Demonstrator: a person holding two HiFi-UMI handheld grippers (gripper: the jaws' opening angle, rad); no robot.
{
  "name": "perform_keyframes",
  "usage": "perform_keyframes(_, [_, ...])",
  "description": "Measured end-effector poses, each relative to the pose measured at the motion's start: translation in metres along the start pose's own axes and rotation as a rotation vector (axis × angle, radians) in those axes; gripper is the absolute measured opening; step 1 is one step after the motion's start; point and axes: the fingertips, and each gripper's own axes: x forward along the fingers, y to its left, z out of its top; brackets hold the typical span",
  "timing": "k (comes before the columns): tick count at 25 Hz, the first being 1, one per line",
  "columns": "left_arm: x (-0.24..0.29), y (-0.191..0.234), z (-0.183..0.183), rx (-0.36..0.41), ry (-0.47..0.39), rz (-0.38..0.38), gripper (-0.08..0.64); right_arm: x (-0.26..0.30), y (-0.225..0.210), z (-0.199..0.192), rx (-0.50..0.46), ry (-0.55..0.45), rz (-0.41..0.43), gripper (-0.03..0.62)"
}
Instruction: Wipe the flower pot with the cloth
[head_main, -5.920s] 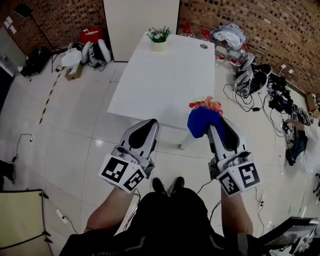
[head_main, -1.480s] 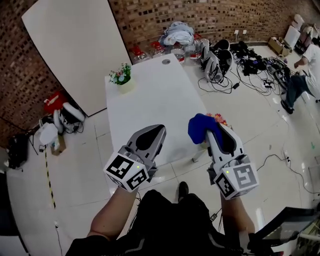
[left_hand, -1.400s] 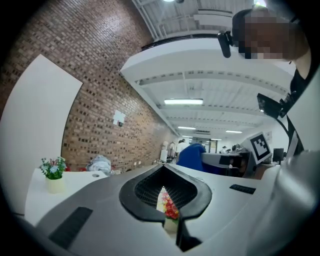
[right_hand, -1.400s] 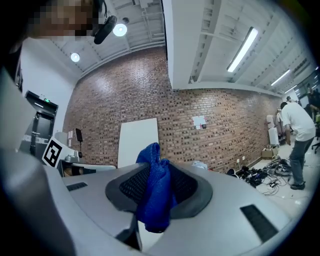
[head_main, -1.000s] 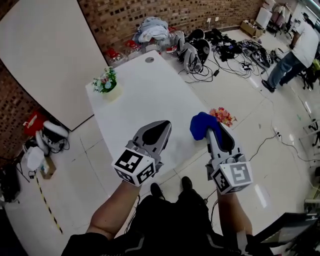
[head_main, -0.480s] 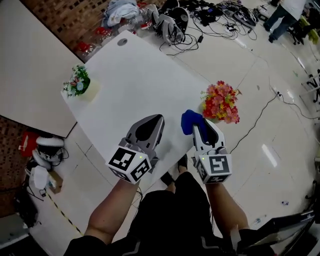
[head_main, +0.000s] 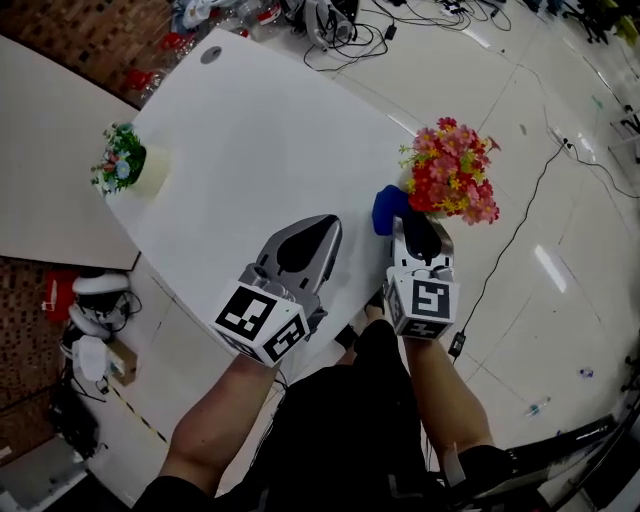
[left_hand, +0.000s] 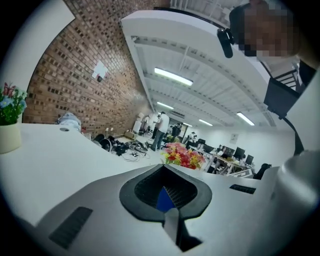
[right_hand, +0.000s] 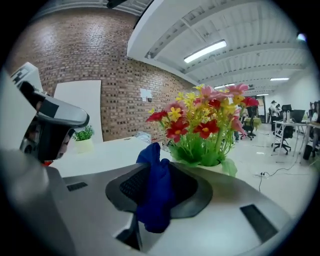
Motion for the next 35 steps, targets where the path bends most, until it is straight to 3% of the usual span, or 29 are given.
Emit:
perform_keyframes(5, [0.005,-0.002,0.001,0.014,-0.008,0.013,0.005,-0.002,-0.011,0.001,0.021,-0.032,-0.046,0.098])
perform_keyframes(28, [0.053,-0.060,-0.038,0.018,0.010,-0.080,0.005,-0.071,-0.095,-0.020,0.067,-0.034,-0.145,0.098])
perform_keyframes(35, [0.051,-0.065,-0.037,0.023,0.021,-0.064,0.005,-0.095,-0.085,0.016,0.042,-0.041,-0.101,0.098])
